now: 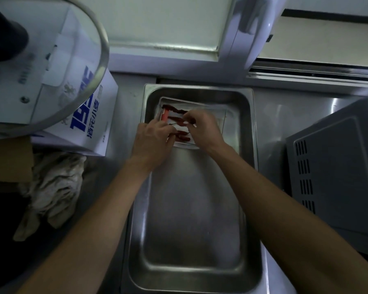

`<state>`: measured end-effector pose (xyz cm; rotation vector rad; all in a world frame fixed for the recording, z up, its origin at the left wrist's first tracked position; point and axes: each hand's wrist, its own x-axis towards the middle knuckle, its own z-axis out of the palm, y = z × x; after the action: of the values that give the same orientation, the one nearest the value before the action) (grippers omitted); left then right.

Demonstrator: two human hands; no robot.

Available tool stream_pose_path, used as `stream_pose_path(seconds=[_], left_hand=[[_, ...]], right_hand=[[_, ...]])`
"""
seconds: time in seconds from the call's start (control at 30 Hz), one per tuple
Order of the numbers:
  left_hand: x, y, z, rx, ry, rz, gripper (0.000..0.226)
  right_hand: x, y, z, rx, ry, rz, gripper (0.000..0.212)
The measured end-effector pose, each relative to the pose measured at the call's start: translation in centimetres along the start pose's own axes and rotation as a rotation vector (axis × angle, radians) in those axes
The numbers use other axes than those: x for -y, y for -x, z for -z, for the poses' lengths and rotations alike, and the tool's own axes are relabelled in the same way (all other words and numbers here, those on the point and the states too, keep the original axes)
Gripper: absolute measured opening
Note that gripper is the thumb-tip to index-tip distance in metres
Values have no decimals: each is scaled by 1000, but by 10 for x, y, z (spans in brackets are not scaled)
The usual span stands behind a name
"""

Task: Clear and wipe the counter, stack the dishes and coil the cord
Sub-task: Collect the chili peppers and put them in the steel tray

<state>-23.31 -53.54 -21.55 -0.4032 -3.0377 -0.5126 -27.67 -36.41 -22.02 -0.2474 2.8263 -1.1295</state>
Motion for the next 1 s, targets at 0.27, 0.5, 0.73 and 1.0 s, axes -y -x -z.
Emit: stream_pose_path(seconds=[0.27, 0.5, 0.73, 1.0], left_hand=[[-22, 8, 12, 57, -16, 46, 21], [-64, 49, 48, 101, 25, 65, 27], [-100, 98, 56, 102, 27, 39, 35], [-156, 144, 39, 160, 13, -57, 36]], right_hand=[[1, 30, 18, -5, 39, -3, 22], [18, 103, 54, 1, 111, 16, 24], [30, 196, 78, -11, 153, -76, 31], [14, 302, 95, -49, 221, -227, 33]])
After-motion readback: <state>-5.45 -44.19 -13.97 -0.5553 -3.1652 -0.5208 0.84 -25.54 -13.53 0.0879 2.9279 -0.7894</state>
